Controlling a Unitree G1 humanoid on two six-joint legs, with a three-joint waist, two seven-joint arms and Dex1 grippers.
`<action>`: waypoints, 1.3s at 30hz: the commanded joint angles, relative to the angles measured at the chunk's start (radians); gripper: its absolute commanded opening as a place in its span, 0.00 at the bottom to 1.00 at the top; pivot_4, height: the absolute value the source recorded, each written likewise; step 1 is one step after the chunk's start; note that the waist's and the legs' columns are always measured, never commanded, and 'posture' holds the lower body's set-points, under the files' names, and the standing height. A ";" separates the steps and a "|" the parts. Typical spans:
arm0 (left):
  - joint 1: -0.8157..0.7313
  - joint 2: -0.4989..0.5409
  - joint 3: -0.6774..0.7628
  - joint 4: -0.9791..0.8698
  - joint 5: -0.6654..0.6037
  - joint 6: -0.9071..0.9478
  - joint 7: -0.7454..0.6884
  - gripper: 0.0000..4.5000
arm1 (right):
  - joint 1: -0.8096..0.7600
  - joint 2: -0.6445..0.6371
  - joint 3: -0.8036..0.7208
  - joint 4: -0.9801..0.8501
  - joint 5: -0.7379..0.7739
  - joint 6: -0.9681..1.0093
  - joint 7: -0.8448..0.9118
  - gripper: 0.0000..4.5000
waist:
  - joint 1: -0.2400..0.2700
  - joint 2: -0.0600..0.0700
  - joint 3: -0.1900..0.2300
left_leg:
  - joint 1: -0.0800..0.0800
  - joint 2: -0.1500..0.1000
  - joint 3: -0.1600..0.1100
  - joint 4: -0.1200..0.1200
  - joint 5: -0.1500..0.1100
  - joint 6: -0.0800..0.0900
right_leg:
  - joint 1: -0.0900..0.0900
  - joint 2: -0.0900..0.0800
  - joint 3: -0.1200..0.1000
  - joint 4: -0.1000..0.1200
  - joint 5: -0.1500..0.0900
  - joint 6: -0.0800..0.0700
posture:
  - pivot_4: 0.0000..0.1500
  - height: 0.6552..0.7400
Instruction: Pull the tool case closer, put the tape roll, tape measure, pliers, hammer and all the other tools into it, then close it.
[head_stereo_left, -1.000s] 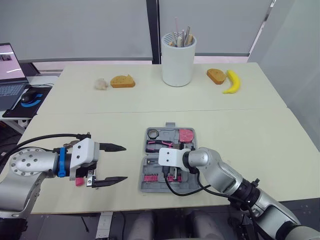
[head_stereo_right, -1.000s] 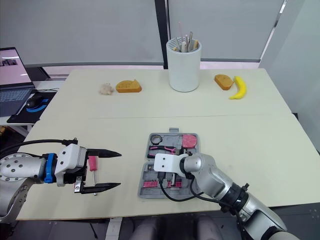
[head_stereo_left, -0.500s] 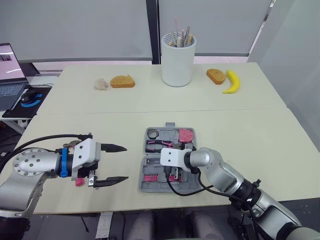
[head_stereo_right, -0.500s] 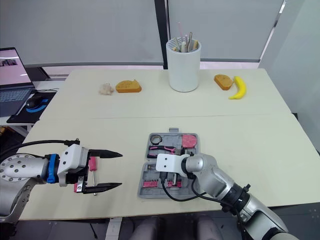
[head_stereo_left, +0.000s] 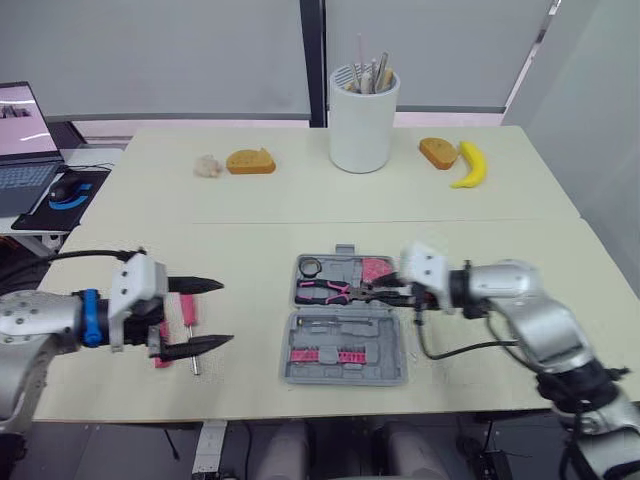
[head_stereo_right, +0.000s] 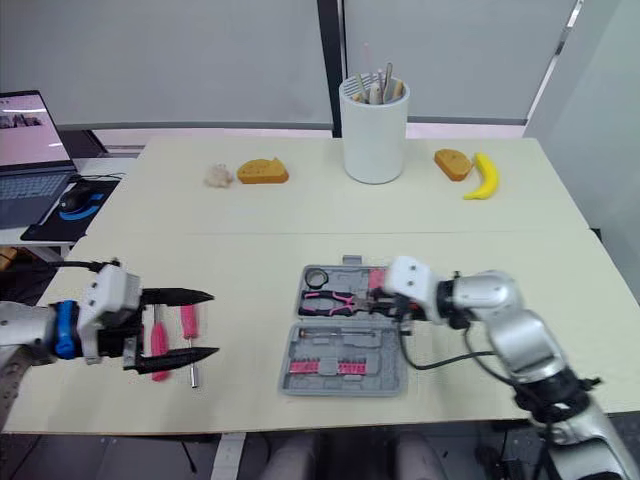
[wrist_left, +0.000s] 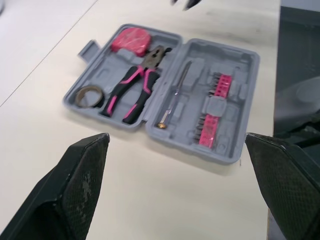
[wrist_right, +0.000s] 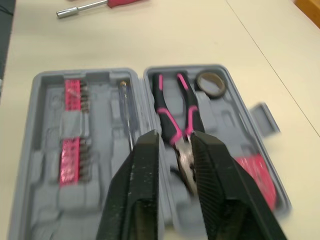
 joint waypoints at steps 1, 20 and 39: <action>0.033 0.053 0.142 0.101 -0.002 0.032 -0.017 1.00 | 0.044 -0.113 -0.178 -0.016 0.115 0.051 0.062 0.47 | -0.003 0.000 0.000 | 0.000 0.000 0.000 0.000 0.000 0.000 | 0.000 0.000 0.000 0.000 0.000 0.000 | 1.00 1.00; -0.042 0.266 0.261 0.874 0.172 -0.247 -0.136 1.00 | 0.221 -0.319 -0.403 0.124 0.170 -0.050 0.037 1.00 | -0.001 0.001 0.001 | 0.000 0.003 0.006 -0.003 0.000 0.000 | -0.002 0.000 0.004 0.000 0.000 -0.001 | 1.00 1.00; 0.136 0.129 0.327 0.722 0.161 -0.245 -0.035 1.00 | -0.075 -0.187 -0.205 0.031 0.268 0.030 -0.017 1.00 | -0.011 0.001 0.001 | -0.001 0.004 0.008 -0.003 -0.001 -0.001 | -0.005 -0.001 0.006 0.000 0.000 -0.001 | 1.00 1.00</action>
